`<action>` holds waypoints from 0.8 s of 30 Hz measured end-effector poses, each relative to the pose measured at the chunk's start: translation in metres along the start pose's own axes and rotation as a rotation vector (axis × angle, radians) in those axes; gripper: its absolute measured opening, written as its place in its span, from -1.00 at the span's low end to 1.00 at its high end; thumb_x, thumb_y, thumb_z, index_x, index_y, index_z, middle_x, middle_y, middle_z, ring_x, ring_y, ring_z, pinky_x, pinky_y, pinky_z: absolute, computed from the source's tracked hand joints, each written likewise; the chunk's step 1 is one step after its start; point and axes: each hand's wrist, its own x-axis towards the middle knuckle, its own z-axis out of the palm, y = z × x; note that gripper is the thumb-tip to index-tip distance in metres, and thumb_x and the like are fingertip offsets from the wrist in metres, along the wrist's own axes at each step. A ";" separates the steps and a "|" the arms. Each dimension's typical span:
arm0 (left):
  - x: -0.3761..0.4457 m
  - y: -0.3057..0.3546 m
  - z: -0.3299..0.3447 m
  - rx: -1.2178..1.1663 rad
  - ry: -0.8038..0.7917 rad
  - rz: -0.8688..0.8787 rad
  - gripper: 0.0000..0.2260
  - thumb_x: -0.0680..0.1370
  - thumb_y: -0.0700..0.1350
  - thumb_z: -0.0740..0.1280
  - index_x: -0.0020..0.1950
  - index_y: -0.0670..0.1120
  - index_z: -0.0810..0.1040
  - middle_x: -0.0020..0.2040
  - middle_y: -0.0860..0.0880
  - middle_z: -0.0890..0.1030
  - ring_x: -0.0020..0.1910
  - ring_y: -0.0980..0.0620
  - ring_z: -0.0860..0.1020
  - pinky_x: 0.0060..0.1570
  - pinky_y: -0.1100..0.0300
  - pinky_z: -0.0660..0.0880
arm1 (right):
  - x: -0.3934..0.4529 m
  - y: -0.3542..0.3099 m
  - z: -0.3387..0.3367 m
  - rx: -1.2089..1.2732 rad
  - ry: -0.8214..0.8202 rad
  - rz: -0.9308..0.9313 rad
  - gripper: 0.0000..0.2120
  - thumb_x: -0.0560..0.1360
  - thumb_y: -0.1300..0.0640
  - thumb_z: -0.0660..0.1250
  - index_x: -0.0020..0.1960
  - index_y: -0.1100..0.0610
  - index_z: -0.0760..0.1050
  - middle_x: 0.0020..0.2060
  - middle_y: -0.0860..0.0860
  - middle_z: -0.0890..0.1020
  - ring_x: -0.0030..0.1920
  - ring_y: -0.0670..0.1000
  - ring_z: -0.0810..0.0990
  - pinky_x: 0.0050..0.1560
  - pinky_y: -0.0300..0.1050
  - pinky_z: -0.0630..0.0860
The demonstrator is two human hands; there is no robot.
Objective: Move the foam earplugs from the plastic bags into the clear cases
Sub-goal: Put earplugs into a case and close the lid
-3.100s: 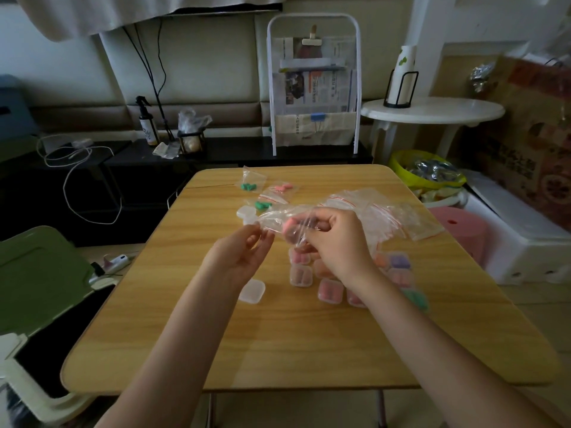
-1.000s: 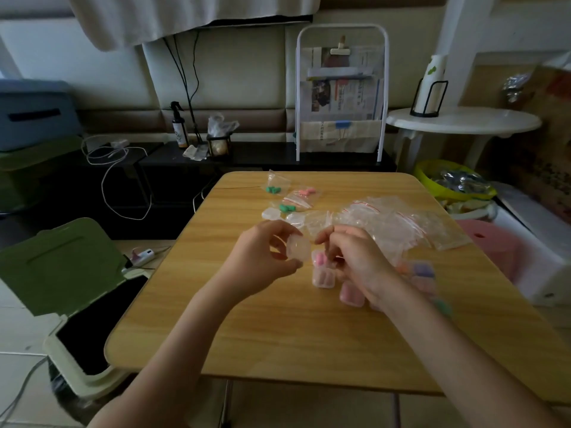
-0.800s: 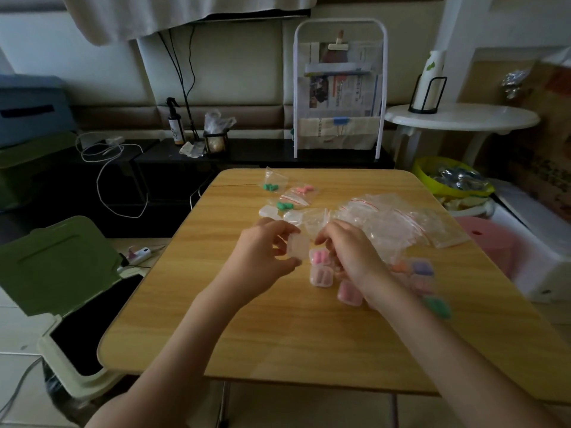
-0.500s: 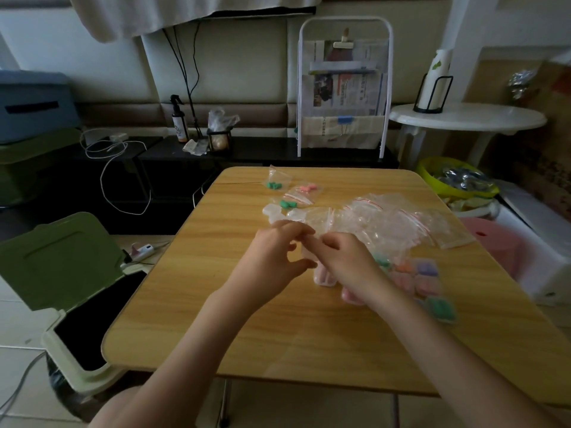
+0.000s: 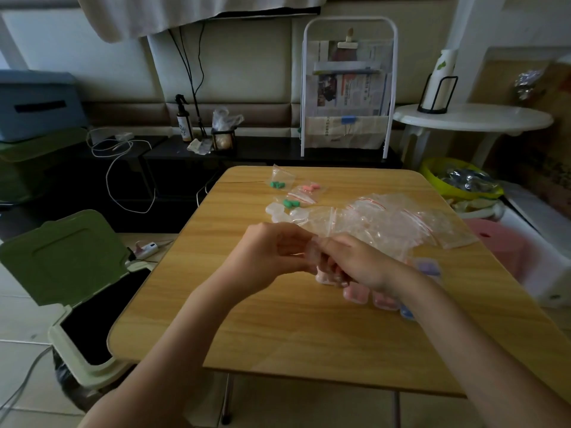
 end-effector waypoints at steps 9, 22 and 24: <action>-0.002 0.011 -0.017 -0.709 0.054 -0.162 -0.64 0.36 -0.28 0.37 0.15 -0.18 0.53 0.05 -0.14 0.67 0.02 -0.02 0.65 -0.07 0.26 0.59 | 0.000 0.001 -0.007 -0.028 0.126 -0.139 -0.64 0.62 0.03 0.13 0.07 0.29 0.55 -0.54 -0.12 0.36 -0.54 -0.15 0.29 -0.51 -0.33 0.28; 0.000 0.001 -0.014 -0.561 -0.056 -0.296 -0.60 0.36 -0.36 0.42 0.18 -0.15 0.53 0.02 -0.18 0.67 0.06 -0.14 0.64 0.02 0.12 0.60 | 0.010 0.011 -0.004 0.037 0.313 -0.061 -0.73 0.61 -0.05 0.15 -0.10 0.10 0.47 -0.55 -0.12 0.38 -0.59 -0.17 0.31 -0.51 -0.26 0.24; 0.000 0.001 -0.010 -0.470 -0.006 -0.299 -0.63 0.35 -0.28 0.46 0.14 -0.11 0.57 -0.01 -0.14 0.69 0.04 -0.12 0.65 0.02 0.12 0.60 | 0.013 0.012 -0.004 0.183 0.320 0.011 -0.68 0.65 -0.02 0.05 -0.16 0.06 0.45 -0.50 -0.09 0.34 -0.50 -0.11 0.28 -0.43 -0.20 0.19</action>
